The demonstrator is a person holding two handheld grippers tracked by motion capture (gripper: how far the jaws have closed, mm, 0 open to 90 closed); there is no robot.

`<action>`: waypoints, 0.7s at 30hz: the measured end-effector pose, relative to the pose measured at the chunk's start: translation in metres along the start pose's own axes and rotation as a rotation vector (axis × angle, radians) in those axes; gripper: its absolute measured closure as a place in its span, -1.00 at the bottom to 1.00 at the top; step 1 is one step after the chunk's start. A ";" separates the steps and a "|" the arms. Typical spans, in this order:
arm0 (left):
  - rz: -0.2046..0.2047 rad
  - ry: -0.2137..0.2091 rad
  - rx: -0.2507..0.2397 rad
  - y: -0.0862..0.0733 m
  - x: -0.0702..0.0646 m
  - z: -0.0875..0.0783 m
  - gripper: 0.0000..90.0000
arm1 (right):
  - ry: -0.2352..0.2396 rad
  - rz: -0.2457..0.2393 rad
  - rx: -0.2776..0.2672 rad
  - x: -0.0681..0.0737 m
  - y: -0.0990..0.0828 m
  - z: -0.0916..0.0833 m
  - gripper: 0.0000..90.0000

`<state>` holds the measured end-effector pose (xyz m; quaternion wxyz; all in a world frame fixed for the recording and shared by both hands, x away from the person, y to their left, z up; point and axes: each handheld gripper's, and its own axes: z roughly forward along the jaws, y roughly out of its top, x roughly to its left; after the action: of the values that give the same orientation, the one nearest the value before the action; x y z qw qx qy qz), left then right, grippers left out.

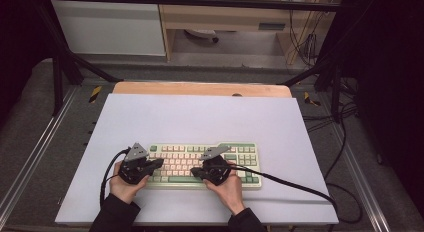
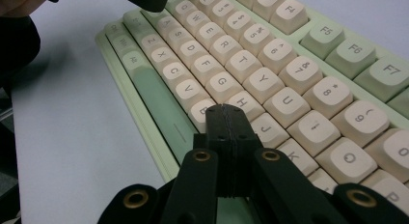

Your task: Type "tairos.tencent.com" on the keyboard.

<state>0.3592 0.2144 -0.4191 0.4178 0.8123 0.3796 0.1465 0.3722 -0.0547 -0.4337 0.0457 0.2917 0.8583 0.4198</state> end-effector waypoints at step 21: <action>0.008 -0.007 0.001 0.001 -0.003 0.000 1.00 | -0.061 -0.012 -0.020 -0.012 0.000 -0.044 1.00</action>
<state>0.3577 0.2115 -0.4185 0.4181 0.8146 0.3748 0.1453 0.3682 -0.0915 -0.4072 0.0773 0.2989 0.8539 0.4189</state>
